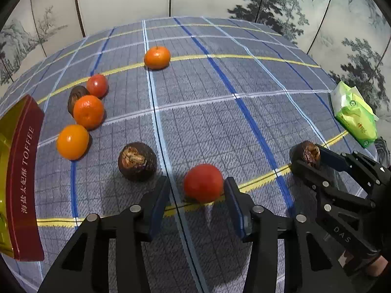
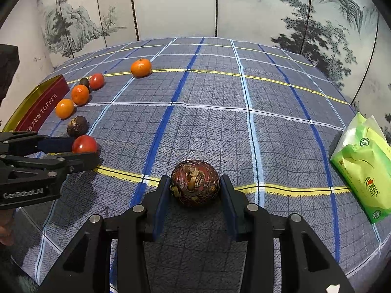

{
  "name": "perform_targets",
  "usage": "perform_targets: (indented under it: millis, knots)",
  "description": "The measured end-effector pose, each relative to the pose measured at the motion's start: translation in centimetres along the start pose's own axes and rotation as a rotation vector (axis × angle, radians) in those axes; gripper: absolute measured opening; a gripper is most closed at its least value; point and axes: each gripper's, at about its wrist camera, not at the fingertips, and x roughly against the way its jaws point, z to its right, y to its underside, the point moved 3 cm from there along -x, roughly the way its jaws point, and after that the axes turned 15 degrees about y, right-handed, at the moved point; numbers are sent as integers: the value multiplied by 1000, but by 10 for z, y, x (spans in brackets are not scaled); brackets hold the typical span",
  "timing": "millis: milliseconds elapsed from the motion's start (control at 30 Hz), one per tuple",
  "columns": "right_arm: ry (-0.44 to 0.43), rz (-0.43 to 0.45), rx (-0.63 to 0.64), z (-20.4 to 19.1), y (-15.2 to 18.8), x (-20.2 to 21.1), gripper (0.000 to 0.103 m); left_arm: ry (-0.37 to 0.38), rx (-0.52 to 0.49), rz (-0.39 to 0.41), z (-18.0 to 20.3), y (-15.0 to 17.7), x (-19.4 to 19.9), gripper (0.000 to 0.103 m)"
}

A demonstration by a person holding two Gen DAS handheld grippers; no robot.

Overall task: Organize fruits
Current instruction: 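Grasp the red tomato with the left gripper while the right gripper holds the brown fruit, then carry the red tomato over the gold tin with the left gripper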

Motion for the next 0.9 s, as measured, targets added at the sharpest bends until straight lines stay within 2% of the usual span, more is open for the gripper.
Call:
perform_targets:
  millis: [100,567,900]
  knots:
    - [1,2,-1,1,0,0,38,12,1,2,0,1,1,33]
    - [9,4,-12,1,1,0,39,-10,16,-28,-8,15,15,32]
    - [3,9,6,1,1,0,39,-26,42,3,-24,17,43,32]
